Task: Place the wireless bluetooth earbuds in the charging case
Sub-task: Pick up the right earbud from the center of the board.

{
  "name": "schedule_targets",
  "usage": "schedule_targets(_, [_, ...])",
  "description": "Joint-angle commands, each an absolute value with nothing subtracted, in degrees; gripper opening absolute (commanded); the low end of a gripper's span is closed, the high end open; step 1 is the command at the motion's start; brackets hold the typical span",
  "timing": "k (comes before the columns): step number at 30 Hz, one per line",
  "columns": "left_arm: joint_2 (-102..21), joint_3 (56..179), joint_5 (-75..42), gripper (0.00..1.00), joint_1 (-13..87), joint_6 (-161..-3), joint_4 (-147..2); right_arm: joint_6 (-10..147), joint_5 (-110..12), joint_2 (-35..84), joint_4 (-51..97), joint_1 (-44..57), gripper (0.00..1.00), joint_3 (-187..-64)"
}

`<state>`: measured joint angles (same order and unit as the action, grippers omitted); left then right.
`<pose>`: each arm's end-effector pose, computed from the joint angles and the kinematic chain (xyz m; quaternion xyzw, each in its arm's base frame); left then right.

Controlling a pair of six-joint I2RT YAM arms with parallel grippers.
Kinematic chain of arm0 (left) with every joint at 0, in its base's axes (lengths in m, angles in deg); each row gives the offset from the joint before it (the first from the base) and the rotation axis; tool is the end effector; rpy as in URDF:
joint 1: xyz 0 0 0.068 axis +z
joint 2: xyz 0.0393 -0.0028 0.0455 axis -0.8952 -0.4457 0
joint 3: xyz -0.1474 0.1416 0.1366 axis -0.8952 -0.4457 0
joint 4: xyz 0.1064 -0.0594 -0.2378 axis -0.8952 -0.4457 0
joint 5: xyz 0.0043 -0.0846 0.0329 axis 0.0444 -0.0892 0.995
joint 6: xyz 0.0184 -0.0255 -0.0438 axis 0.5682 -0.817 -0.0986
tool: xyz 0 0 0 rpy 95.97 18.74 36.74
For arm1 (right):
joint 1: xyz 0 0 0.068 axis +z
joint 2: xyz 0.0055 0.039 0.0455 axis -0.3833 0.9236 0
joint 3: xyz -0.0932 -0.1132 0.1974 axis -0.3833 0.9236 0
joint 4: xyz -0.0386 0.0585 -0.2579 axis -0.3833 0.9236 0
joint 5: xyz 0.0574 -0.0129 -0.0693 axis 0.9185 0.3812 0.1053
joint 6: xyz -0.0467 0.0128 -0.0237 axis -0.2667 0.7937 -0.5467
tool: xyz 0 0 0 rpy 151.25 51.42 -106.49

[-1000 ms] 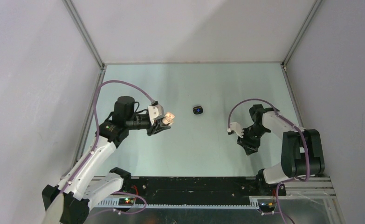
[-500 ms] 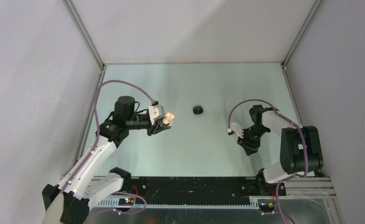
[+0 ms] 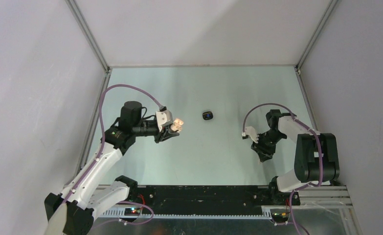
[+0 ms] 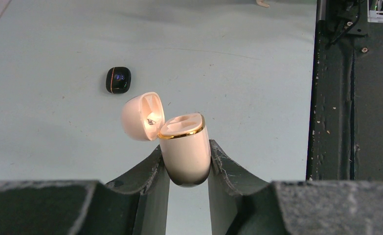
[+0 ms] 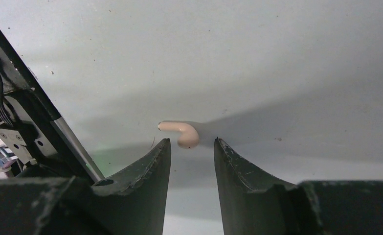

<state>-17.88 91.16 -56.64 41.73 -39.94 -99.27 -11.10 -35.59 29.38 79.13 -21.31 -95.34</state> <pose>0.1930 -0.1059 0.2792 0.5296 0.6279 -0.3232 0.4699 0.2206 0.0175 0.1255 -0.5822 0.7899 0.1836 0.0572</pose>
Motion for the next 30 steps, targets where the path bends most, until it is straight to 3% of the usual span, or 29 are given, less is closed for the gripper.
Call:
schedule_targets(1, [-17.6, 91.0, -57.8, 0.02, 41.5, -40.4, -96.9, -11.6, -36.0, 30.1, 75.8, -21.7, 0.42, -94.8])
schedule_targets(20, [-18.1, 91.3, -57.8, 0.02, 41.2, -40.4, -97.0, -12.2, -33.0, 31.2, 77.1, -20.4, 0.42, -94.4])
schedule_targets(30, [-18.0, 91.4, -57.9, 0.02, 41.2, -40.4, -97.2, -12.2, -34.4, 31.3, 76.7, -20.0, 0.33, -94.3])
